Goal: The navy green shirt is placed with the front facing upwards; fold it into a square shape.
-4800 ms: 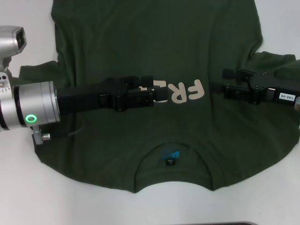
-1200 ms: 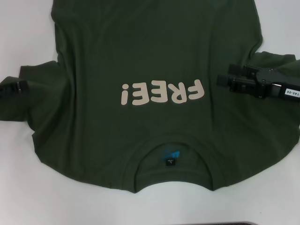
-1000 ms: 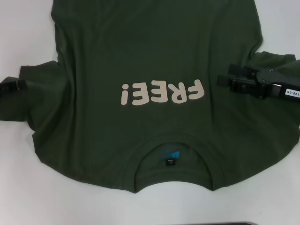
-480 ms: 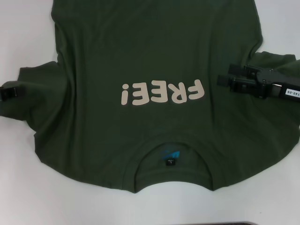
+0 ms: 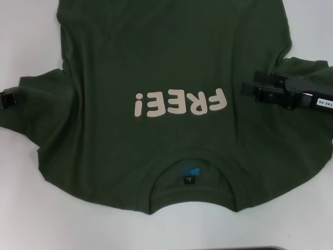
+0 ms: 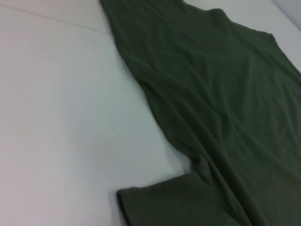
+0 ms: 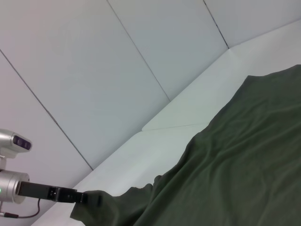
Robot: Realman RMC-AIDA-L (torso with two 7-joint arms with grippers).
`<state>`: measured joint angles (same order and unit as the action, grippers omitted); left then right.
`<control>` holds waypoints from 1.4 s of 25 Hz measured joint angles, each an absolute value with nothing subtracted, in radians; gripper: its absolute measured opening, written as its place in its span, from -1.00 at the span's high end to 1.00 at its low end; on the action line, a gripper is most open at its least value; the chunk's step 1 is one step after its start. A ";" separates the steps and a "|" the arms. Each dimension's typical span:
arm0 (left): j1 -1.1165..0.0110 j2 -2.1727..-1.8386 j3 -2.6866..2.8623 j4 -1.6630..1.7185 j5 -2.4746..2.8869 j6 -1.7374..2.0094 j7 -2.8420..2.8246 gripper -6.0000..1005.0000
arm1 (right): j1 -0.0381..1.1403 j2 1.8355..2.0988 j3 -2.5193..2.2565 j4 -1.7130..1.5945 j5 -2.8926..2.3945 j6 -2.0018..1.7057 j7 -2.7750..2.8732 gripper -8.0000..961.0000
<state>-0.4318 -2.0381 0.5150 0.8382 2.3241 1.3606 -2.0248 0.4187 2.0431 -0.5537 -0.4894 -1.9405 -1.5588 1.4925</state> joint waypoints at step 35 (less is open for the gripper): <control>-0.400 -2.043 0.501 0.957 2.402 1.335 -2.105 0.86 | 0.421 2.045 -0.543 -0.489 -1.939 -1.560 1.493 -0.90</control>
<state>-0.4002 -2.0433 0.5014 0.9572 2.4015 1.3353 -2.1046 0.4210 2.0446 -0.5430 -0.4894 -1.9389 -1.5601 1.4925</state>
